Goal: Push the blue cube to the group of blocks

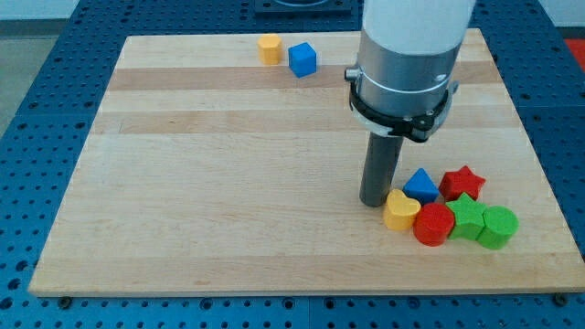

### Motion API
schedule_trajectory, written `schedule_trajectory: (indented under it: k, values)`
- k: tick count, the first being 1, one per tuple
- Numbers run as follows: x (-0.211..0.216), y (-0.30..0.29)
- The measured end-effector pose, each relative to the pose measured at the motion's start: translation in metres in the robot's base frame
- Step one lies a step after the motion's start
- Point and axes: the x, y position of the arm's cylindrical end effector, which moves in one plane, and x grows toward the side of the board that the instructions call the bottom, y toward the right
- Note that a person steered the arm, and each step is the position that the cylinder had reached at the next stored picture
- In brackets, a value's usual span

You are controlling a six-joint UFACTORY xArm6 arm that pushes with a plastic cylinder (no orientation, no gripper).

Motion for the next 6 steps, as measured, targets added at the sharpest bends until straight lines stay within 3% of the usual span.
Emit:
schedule_trajectory:
  k: [2, 6]
  values:
    - [-0.036, -0.011]
    - [-0.216, -0.014]
